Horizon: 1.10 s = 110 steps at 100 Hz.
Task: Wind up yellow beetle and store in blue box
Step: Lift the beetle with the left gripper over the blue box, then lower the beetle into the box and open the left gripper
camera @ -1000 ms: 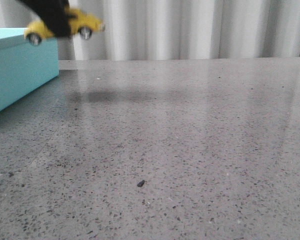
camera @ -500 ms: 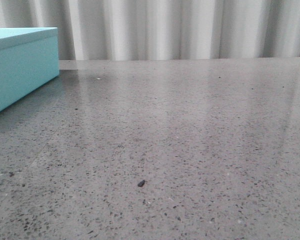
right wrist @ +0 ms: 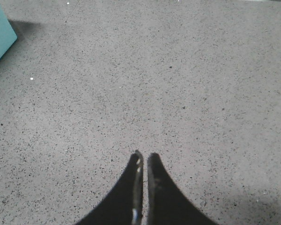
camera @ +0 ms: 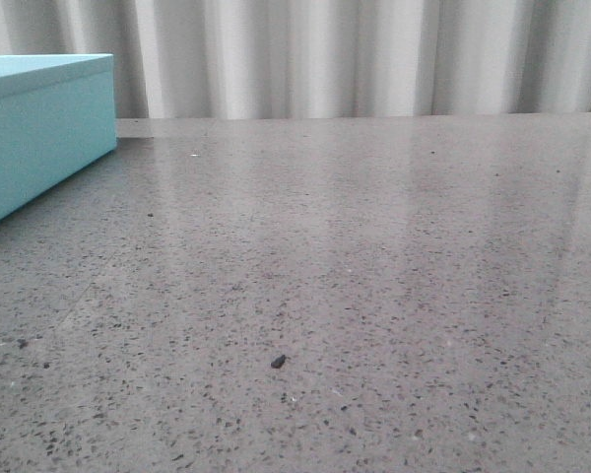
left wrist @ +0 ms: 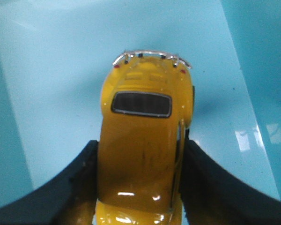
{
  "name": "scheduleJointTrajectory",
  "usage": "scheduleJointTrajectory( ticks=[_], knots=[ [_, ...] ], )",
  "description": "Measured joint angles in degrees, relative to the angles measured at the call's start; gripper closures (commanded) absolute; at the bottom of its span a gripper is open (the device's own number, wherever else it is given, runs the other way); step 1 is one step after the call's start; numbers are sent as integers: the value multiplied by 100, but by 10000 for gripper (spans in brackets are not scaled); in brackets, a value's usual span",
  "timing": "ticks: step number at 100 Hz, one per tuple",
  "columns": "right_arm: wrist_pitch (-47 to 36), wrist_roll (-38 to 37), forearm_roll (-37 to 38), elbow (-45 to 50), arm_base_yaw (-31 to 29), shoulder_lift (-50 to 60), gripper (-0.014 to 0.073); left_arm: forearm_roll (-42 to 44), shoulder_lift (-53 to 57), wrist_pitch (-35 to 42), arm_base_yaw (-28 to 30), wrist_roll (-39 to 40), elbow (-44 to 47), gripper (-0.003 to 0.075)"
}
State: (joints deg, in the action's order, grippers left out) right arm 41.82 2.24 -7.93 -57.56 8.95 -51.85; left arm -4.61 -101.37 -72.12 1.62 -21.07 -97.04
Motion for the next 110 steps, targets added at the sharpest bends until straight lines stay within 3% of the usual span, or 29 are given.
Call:
scheduleJointTrajectory(
  ticks=[11, 18, 38, 43, 67, 79, 102, 110],
  knots=[
    [0, 0, 0, 0, 0, 0, 655, -188, -309, 34, 0, 0, 137, 669],
    [0, 0, 0, 0, 0, 0, 655, -275, -469, 62, 0, 0, 160, 625],
    [0, 0, 0, 0, 0, 0, 655, -326, -580, 90, 0, 0, 160, 316],
    [0, 0, 0, 0, 0, 0, 655, -326, -580, 90, 0, 0, 160, 269],
    [0, 0, 0, 0, 0, 0, 655, -338, -568, 99, 0, 3, 160, 262],
    [0, 0, 0, 0, 0, 0, 655, -338, -385, 99, 0, 13, 100, 342],
    [-605, 0, 155, 396, 0, 332, 655, -578, 523, 85, 65, 13, 48, 744],
    [-956, 0, 179, 732, 0, 629, 655, -803, 902, 73, 140, 13, 48, 741]
  ],
)
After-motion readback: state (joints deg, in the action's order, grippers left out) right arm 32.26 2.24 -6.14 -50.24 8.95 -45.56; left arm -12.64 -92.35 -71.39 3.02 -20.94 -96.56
